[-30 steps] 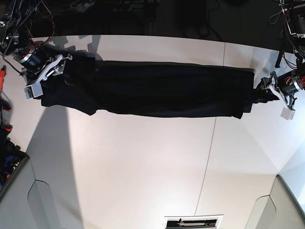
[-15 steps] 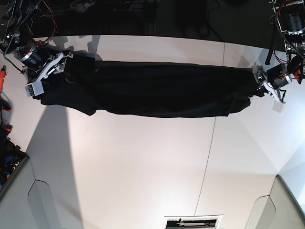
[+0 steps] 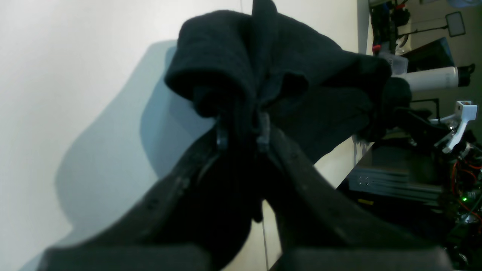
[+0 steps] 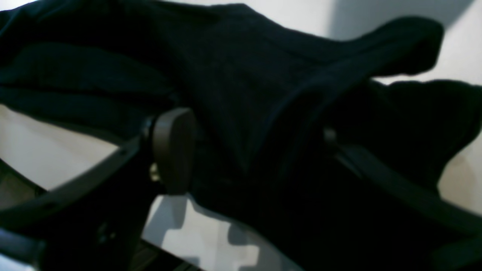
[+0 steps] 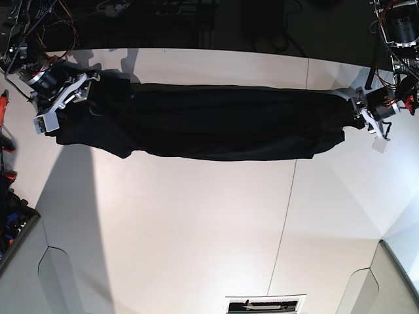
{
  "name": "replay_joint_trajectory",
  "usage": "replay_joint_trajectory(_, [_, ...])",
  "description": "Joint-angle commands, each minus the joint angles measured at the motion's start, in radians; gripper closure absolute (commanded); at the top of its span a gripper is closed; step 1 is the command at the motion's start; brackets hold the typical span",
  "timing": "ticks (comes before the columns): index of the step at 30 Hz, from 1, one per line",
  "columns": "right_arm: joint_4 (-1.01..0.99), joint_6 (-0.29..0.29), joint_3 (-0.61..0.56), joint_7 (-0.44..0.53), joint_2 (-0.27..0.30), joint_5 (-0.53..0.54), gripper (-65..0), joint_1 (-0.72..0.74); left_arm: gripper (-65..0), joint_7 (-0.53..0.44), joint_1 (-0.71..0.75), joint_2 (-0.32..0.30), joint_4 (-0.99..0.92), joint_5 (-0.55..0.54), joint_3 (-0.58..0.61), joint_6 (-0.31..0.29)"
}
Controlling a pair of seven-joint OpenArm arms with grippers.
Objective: Layout the t-shirt on the table in an organized manner, then fold the t-shirt properly
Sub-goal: 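Hold the folded strip with both grippers and stretch it straight, then carry the strip end with the left gripper toward the right gripper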
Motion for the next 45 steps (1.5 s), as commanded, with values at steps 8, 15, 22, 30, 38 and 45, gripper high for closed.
replay_joint_trajectory(8, [0.015, -0.001, 0.006, 0.038, 0.014, 0.031, -40.7, 0.005, 0.0, 0.003, -0.048, -0.126, 0.246, 0.138, -0.003, -0.001])
replay_joint_trajectory(15, [0.016, 0.000, 0.007, 0.066, 0.014, 0.061, -40.7, 0.008, 0.0, -0.045, -0.082, -0.206, 0.356, 0.303, -0.003, -0.001])
replay_joint_trajectory(22, [0.016, 0.000, 0.007, 0.093, 0.013, 0.064, -40.7, 0.023, 0.0, -0.045, -0.031, -0.180, 0.665, 0.261, 0.000, -0.001])
replay_joint_trajectory(30, [0.016, 0.000, 0.007, 0.075, 0.013, 0.048, -40.7, 0.021, 0.0, -0.087, 0.000, -0.093, 0.904, 0.291, 0.113, -0.001])
replay_joint_trajectory(38, [0.016, 0.000, 0.007, 0.073, -0.001, 0.039, -40.7, 0.019, 0.0, -0.158, -0.013, 0.051, 0.867, 0.535, 0.360, -0.001])
replay_joint_trajectory(45, [0.016, -0.001, 0.008, 0.074, -0.025, 0.026, -40.7, 0.019, -32.3, -0.273, -0.013, 0.156, 0.816, 0.689, 0.443, -0.001])
